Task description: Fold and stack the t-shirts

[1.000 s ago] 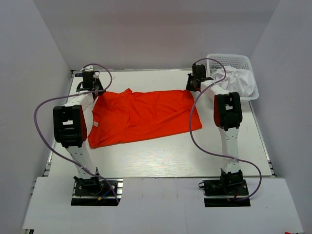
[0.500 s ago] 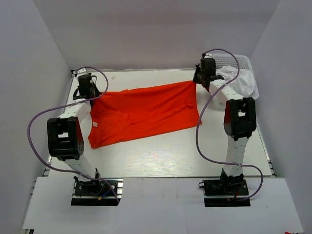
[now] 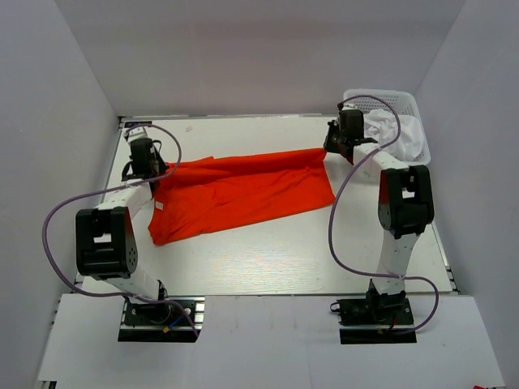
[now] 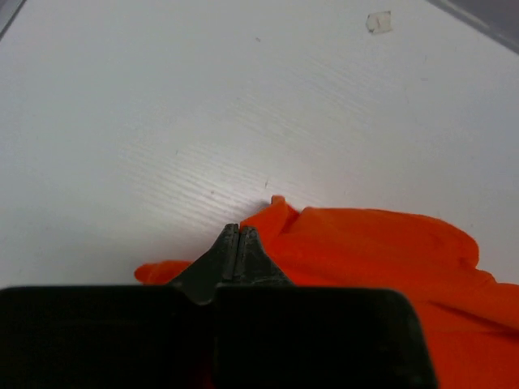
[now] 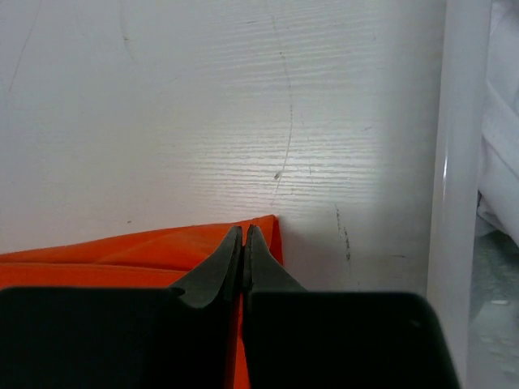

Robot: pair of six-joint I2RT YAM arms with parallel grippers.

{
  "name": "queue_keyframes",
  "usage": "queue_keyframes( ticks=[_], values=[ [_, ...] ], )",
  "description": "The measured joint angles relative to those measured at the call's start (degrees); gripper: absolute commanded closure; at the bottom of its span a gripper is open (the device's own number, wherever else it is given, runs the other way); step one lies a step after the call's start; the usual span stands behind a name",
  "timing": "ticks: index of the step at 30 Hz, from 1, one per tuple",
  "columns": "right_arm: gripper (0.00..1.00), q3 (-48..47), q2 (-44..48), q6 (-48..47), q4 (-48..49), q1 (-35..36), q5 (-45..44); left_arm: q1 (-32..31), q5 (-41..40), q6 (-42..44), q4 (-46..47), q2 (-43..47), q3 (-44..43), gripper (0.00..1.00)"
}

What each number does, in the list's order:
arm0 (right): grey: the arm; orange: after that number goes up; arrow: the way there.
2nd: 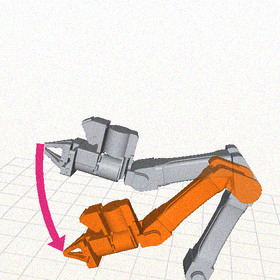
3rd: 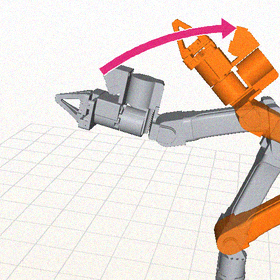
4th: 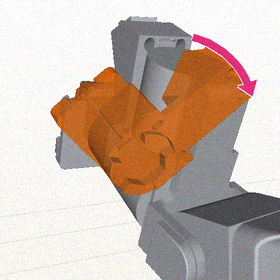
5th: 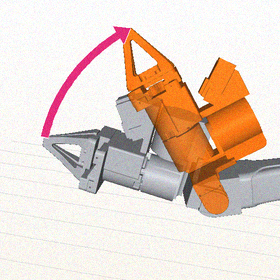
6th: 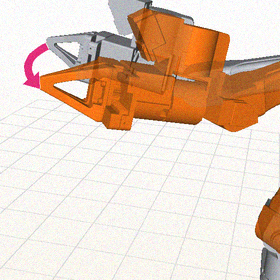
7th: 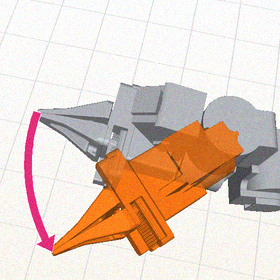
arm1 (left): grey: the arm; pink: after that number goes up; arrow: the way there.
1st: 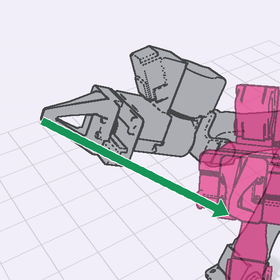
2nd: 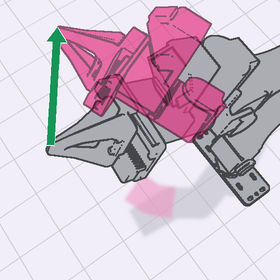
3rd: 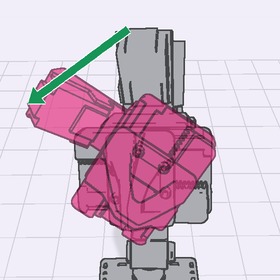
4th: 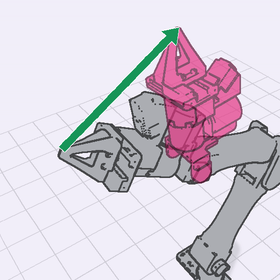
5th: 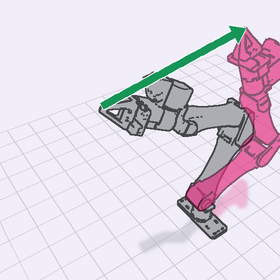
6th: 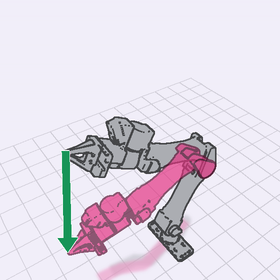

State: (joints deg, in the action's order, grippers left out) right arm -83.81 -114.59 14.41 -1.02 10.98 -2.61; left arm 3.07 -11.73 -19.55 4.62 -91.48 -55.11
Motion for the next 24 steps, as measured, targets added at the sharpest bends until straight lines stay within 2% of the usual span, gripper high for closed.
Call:
queue_keyframes(
  ticks=[8, 13, 14, 15, 16, 17, 18, 19, 20, 21, 22, 24],
  values=[
    [1.0, 7.43, 3.78, 0.04, 3.17, -0.15, 1.46, -0.37, -0.13, -2.56, 3.56, 7.23, 12.35, 1.0],
    [0.98, 13.31, 5.51, 0.98, 4.94, -0.46, 2.73, -0.66, -1.03, -8.9, 2.54, 8.57, 16.68, 1.0],
    [0.93, 14.29, 5.66, 1.33, 5.07, -0.5, 2.89, -0.68, -1.33, -10.49, 1.11, 8.66, 16.81, 0.95],
    [0.83, 15.37, 5.9, 1.66, 5.42, -0.52, 3.02, -0.68, -1.77, -12.63, -0.72, 8.79, 16.83, 0.82],
    [0.6, 16.55, 6.27, 2.08, 5.62, -0.52, 2.99, -0.68, -2.34, -14.14, -2.6, 8.94, 16.7, 0.6],
    [0.52, 17.84, 6.75, 2.51, 5.46, -0.55, 2.99, -0.7, -2.99, -15.56, -5.14, 9.14, 16.39, 0.43],
    [0.44, 18.86, 7.17, 2.58, 5.2, -0.61, 2.62, -0.68, -3.76, -16.98, -7.87, 9.22, 15.82, 0.32],
    [0.33, 19.67, 7.56, 2.78, 4.76, -0.61, 2.27, -0.68, -4.63, -18.49, -11.39, 9.29, 14.75, 0.07],
    [0.29, 20.24, 8.02, 2.95, 4.2, -0.63, 2.19, -0.68, -5.44, -19.32, -15.23, 9.29, 13.2, 0.0],
    [0.17, 20.63, 8.61, 3.04, 3.72, -0.52, 1.73, -0.68, -5.99, -20.5, -18.51, 9.31, 11.43, 0.0],
    [0.1, 20.85, 9.29, 3.26, 3.26, -0.5, 1.55, -0.66, -6.49, -21.07, -21.09, 9.42, 9.68, 0.0],
    [0.1, 20.98, 11.58, 2.78, 2.16, -0.5, 1.09, -0.63, -6.29, -21.07, -24.44, 10.16, 6.29, 0.0]
  ],
)
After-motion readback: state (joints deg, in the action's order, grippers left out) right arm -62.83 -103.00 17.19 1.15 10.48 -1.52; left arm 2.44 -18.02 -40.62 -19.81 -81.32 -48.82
